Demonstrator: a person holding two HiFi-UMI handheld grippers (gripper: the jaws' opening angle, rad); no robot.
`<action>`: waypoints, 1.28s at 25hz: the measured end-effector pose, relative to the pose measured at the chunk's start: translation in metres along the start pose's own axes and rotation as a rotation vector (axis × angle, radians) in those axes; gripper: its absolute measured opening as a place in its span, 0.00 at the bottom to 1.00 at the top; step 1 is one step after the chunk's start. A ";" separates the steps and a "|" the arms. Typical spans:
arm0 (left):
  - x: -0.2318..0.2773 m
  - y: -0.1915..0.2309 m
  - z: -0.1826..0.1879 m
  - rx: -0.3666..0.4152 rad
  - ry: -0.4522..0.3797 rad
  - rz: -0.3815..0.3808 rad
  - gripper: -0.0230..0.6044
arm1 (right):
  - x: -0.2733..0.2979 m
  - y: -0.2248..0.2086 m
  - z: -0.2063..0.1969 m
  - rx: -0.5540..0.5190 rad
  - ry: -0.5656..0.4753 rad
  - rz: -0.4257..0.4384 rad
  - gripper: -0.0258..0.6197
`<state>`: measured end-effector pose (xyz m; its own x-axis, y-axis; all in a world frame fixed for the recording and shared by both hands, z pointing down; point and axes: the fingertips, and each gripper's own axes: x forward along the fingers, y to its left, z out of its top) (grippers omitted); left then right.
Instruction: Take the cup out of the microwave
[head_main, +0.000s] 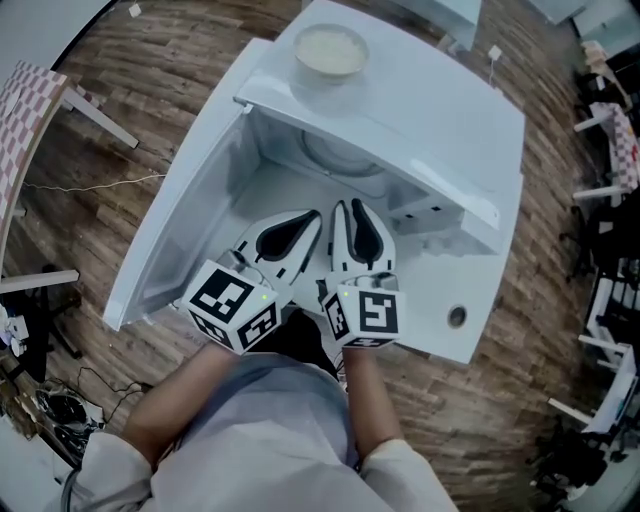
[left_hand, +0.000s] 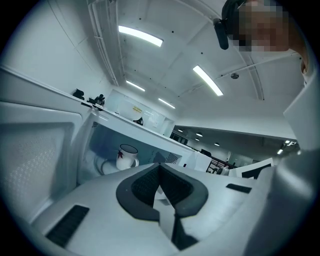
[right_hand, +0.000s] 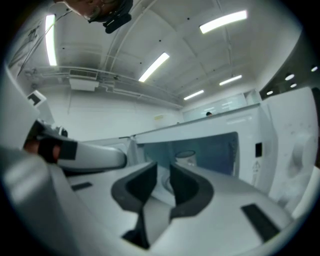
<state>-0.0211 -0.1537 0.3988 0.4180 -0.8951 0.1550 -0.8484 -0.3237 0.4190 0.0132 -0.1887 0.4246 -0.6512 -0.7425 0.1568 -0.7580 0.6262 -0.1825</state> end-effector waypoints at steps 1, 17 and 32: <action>0.002 0.001 0.000 -0.001 0.003 0.002 0.05 | 0.003 -0.003 -0.002 0.000 0.001 -0.005 0.17; 0.008 0.034 -0.013 -0.031 0.054 0.033 0.05 | 0.061 -0.042 -0.042 -0.022 0.032 -0.096 0.34; 0.014 0.053 -0.012 -0.056 0.075 0.031 0.05 | 0.108 -0.072 -0.050 0.012 0.067 -0.145 0.39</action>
<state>-0.0560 -0.1797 0.4337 0.4170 -0.8782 0.2343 -0.8427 -0.2770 0.4616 -0.0046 -0.3015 0.5033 -0.5367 -0.8069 0.2466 -0.8437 0.5107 -0.1651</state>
